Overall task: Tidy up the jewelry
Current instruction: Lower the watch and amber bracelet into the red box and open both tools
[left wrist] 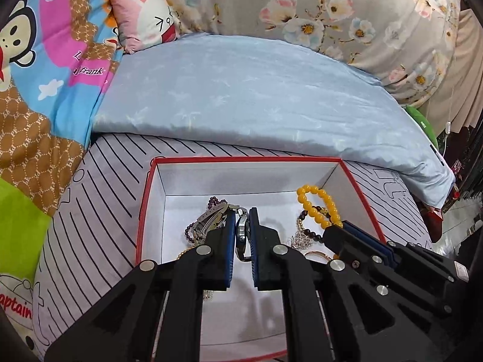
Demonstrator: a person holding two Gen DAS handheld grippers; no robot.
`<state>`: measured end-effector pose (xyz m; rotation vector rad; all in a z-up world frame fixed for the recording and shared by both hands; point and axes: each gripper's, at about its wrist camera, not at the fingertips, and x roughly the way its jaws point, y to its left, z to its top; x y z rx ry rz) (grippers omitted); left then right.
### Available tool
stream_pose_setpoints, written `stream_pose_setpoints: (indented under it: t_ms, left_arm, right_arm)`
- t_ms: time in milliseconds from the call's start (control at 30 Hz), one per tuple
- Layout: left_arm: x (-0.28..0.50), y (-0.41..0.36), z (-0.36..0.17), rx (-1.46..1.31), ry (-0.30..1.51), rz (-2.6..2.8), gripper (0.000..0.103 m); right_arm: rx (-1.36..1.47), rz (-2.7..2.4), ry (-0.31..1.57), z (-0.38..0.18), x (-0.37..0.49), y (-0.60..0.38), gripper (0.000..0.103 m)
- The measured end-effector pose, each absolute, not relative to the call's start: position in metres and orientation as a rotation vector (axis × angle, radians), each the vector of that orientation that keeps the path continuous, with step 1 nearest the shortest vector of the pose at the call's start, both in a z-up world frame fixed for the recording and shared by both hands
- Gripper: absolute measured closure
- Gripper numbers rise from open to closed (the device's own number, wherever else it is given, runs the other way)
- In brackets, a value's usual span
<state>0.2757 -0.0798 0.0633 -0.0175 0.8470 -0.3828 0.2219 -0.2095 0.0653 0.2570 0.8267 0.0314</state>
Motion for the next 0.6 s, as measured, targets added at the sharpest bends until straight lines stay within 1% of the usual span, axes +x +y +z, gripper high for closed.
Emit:
stream_pose_setpoints:
  t_ms: [500,567,600]
  left_arm:
    - [0.291,-0.082,0.046,-0.006,0.885,-0.355,0.094]
    - [0.291,-0.082,0.044,-0.001,0.889,-0.350,0.094]
    - [0.292,-0.083,0.043,0.005,0.894,-0.341,0.094]
  right_arm:
    - [0.244,0.013,0.852,0.050,0.234,-0.210,0.095]
    - [0.237,0.011,0.852,0.050,0.233,-0.210,0.094]
    - [0.234,0.009,0.849,0.050,0.233,-0.209,0.092]
